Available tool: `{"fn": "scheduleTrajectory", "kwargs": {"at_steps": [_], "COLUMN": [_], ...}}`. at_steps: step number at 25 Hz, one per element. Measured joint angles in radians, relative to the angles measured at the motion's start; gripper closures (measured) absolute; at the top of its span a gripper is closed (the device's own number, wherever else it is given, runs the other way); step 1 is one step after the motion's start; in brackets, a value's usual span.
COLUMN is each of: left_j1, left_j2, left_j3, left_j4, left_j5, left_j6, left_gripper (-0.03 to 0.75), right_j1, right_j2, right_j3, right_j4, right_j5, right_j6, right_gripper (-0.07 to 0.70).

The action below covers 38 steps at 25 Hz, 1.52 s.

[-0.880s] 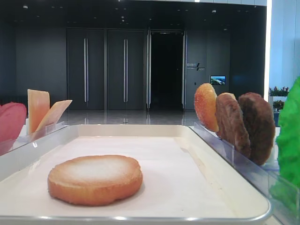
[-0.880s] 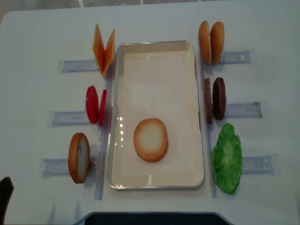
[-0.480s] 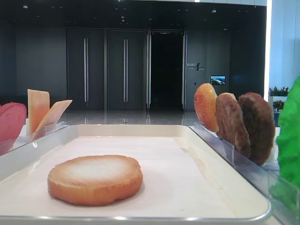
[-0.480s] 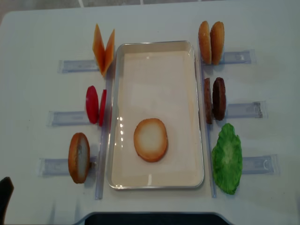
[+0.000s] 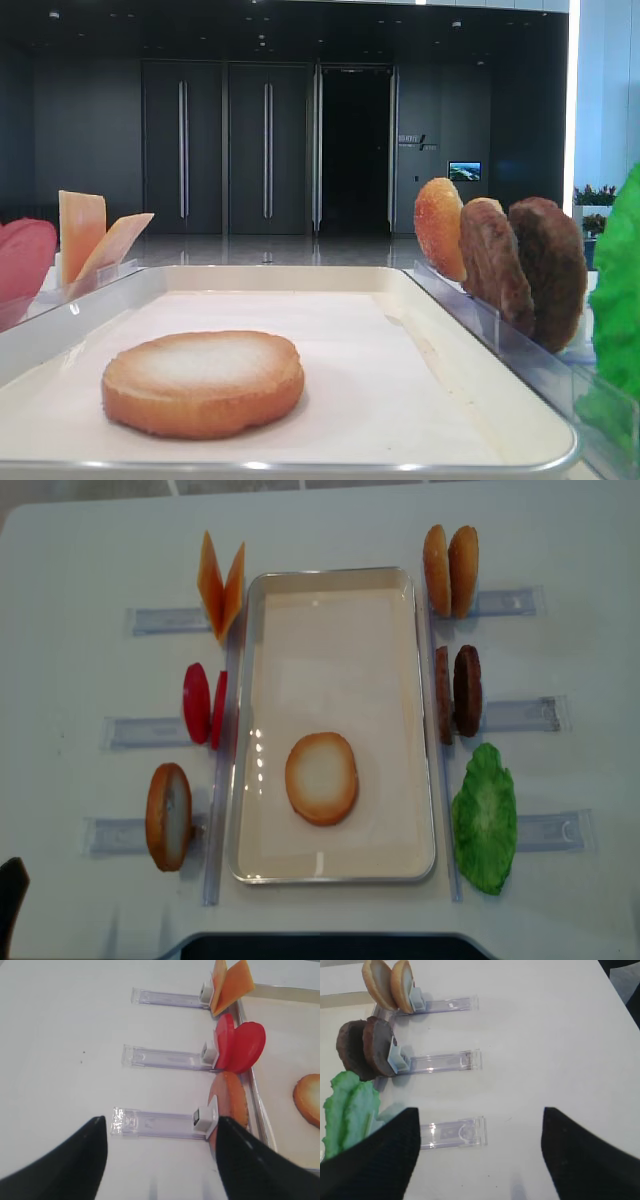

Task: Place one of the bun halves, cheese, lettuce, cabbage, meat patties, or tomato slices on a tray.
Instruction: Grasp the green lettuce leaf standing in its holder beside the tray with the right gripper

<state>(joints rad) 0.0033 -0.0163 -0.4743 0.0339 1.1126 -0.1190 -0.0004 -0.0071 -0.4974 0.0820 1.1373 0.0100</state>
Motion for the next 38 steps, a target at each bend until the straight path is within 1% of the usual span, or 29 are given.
{"fn": "scheduleTrajectory", "kwargs": {"at_steps": [28,30,33,35,38], "left_j1": [0.0,0.0,0.0,0.0,0.0], "left_j2": [0.0,0.0,0.0,0.0,0.0], "left_j3": [0.0,0.0,0.0,0.0,0.0], "left_j4": [0.0,0.0,0.0,0.0,0.0], "left_j5": [0.0,0.0,0.0,0.0,0.0], "left_j6": [0.0,0.0,0.0,0.0,0.0], "left_gripper": [0.199,0.199,0.199,0.199,0.199], "right_j1": [0.0,0.0,0.0,0.0,0.0], "right_j2": [0.0,0.029,0.124,0.204,0.322], "right_j3": [0.0,0.0,-0.003,-0.016,-0.052], "right_j4": [0.0,0.0,0.004,0.018,0.042], "right_j5": [0.0,0.0,0.006,0.026,0.07], "right_j6": [0.001,0.001,0.001,0.002,0.002], "right_gripper": [0.118,0.118,0.118,0.118,0.118]}}
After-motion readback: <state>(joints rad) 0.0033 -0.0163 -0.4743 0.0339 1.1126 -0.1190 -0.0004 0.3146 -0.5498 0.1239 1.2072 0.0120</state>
